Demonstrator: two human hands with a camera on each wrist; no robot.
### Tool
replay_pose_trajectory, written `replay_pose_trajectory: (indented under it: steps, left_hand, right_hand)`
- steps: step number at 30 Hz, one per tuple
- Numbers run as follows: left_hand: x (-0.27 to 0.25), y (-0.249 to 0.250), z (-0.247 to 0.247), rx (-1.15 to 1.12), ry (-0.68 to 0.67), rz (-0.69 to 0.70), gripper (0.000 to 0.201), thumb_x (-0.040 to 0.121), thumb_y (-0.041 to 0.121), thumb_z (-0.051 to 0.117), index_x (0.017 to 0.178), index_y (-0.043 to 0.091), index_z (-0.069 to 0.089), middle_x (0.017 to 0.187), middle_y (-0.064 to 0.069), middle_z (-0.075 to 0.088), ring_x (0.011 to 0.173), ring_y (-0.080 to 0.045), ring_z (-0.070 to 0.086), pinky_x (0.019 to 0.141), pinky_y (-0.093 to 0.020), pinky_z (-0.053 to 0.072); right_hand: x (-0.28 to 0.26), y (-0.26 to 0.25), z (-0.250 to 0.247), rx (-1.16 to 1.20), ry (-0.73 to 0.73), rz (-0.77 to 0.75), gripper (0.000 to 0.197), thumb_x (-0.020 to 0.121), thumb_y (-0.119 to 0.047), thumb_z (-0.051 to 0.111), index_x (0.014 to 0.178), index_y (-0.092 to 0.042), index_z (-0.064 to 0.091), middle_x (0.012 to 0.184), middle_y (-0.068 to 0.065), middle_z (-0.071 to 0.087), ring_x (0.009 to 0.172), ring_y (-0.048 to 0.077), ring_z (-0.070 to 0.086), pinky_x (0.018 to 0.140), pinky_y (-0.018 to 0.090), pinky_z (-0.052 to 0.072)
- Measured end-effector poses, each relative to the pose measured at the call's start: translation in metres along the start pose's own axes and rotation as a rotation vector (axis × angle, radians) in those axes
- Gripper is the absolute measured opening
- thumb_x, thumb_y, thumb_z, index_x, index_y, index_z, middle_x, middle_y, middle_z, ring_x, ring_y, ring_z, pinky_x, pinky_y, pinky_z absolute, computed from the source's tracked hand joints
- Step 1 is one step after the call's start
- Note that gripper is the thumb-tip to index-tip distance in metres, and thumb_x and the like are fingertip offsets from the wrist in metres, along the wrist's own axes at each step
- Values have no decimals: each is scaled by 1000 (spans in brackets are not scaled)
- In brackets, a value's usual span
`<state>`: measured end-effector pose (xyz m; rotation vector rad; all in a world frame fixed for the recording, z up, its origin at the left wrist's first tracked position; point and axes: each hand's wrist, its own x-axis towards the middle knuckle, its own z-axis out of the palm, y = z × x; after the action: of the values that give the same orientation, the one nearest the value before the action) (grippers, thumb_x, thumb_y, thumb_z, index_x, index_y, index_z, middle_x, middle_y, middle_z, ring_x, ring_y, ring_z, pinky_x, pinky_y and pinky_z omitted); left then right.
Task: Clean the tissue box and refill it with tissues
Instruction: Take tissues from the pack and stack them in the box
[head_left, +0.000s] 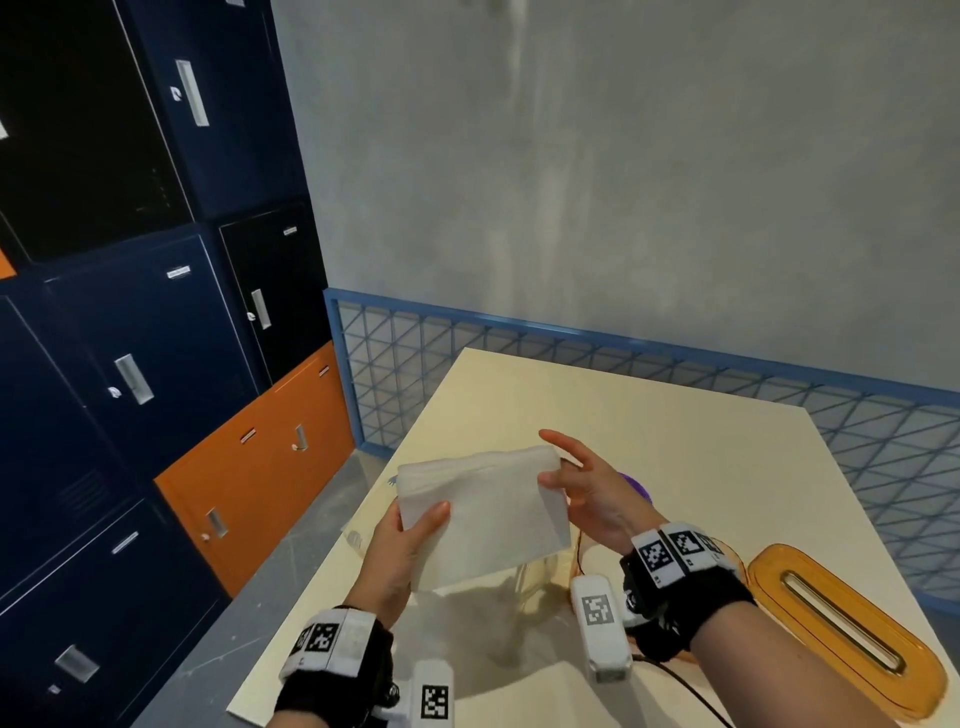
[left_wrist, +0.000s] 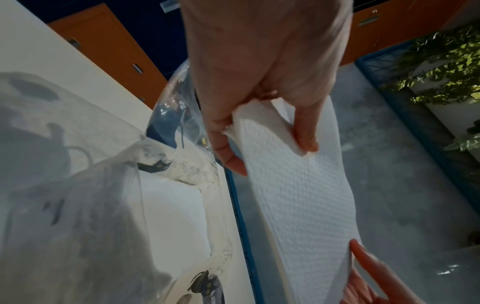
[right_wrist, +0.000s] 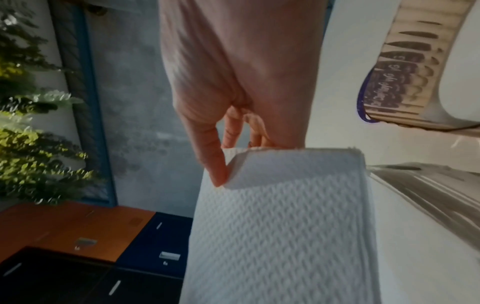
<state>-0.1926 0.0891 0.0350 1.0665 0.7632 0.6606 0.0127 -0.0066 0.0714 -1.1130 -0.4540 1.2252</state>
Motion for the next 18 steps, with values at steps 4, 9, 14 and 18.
replay_pose_trajectory:
  steps: [4,9,14,18]
  left_hand:
    - [2,0,-1,42,-3,30,28,86,13,63,112,21,58,108,-5,67,99,-26,63,95,-46,49]
    - [3,2,-5,73,-47,41,28,78,21,72,102,29,61,106,-5,68,99,-27,63,93,-46,49]
    - [9,-4,-7,87,-29,40,28,82,17,70,107,27,61,110,-6,68,102,-28,62,96,-47,49]
    - [13,-7,-7,94,28,61,34,79,21,72,110,25,60,108,-5,67,99,-26,62,92,-45,50]
  right_hand:
    - [2,4,-2,78,-15,83,57,82,10,57,132,-14,46,117,13,54,98,28,58,65,33,58]
    - [2,4,-1,-234,-153,302,64,70,-6,66,131,2,48,109,11,65,96,24,63,75,31,55]
    - [5,-5,-3,-125,-125,162,24,75,4,63,91,-13,59,102,8,66,88,22,63,69,29,53]
    - [10,-3,-7,-130,-64,88,28,82,11,57,90,-16,57,105,6,68,92,24,60,76,32,49]
